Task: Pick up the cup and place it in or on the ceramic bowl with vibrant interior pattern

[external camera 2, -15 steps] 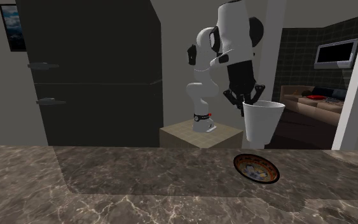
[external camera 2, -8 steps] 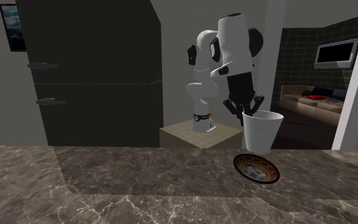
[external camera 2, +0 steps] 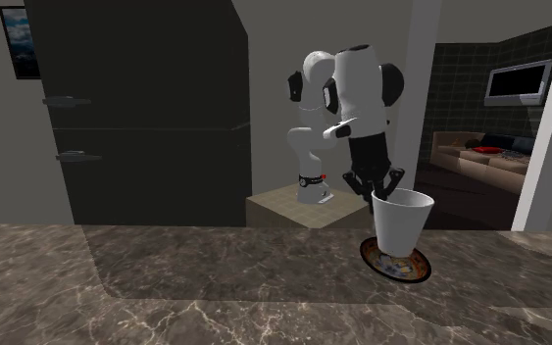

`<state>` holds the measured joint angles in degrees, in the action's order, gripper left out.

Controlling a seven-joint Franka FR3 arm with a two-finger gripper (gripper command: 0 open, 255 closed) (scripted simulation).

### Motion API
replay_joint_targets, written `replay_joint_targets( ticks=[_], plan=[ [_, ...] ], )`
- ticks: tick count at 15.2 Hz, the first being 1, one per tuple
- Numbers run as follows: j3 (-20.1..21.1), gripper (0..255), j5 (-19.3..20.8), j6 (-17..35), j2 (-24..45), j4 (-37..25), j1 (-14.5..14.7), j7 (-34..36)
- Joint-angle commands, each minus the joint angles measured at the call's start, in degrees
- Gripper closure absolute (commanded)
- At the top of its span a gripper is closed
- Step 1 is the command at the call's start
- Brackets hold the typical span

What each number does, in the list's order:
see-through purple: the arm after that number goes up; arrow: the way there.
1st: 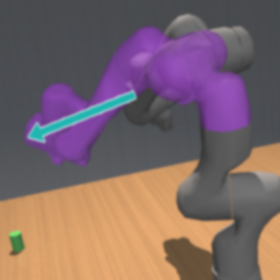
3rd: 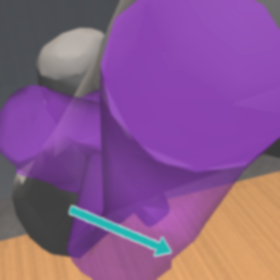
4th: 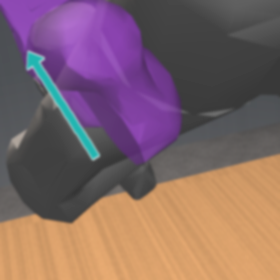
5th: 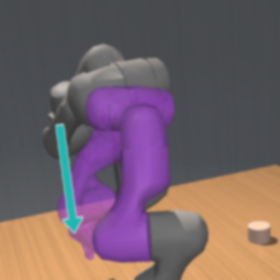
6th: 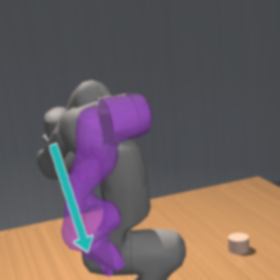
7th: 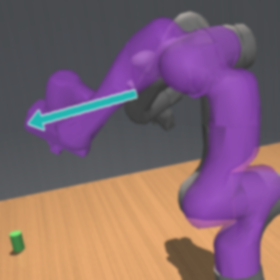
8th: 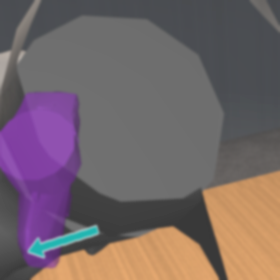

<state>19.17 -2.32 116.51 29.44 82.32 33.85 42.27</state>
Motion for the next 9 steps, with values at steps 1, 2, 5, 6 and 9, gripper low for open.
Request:
replay_joint_targets(
  ticks=[1,2,5,6,9],
  plan=[
    [-0.02,255,0.0,1.33,0.13,1.17,-0.03,-0.13],
    [-0.06,255,0.03,2.1,0.36,1.72,-0.03,-0.21],
    [-0.06,255,0.03,2.1,0.36,1.72,-0.03,-0.21],
    [-0.06,255,0.03,2.1,0.36,1.72,-0.03,-0.21],
    [-0.06,255,0.03,2.1,0.36,1.72,-0.03,-0.21]
  ],
)
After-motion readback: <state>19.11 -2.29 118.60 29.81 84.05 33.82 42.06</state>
